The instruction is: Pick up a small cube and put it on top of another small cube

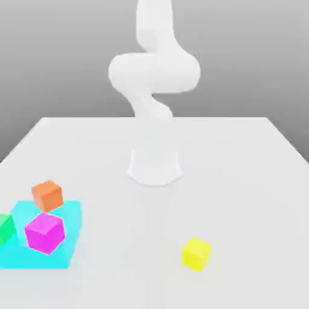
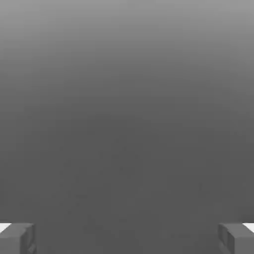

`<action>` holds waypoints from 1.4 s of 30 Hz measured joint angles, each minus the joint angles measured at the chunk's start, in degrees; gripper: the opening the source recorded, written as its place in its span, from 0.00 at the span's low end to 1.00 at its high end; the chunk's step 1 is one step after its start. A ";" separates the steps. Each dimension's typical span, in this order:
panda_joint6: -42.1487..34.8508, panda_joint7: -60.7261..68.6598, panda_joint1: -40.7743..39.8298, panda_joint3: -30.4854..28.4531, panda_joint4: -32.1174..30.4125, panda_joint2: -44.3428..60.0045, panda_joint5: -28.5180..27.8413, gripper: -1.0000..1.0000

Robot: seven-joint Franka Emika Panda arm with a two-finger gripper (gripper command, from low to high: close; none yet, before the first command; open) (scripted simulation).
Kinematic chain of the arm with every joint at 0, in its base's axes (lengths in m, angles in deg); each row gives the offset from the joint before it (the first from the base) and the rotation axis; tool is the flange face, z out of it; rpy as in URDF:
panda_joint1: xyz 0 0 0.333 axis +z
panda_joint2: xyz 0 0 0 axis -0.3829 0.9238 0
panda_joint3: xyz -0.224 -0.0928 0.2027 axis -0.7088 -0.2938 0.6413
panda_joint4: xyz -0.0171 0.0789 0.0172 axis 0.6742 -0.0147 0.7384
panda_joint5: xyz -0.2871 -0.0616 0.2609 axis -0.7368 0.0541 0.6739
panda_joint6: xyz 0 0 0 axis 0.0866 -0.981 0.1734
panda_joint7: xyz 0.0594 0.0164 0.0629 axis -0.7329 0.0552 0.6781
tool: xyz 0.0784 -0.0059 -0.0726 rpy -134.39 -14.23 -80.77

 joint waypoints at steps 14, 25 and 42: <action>8.17 33.49 13.83 -9.56 -7.00 12.96 -0.65 0.50; 14.54 60.49 23.84 -16.85 -12.45 23.04 0.25 0.50; 24.28 104.97 35.39 -23.48 -20.83 39.37 5.45 0.50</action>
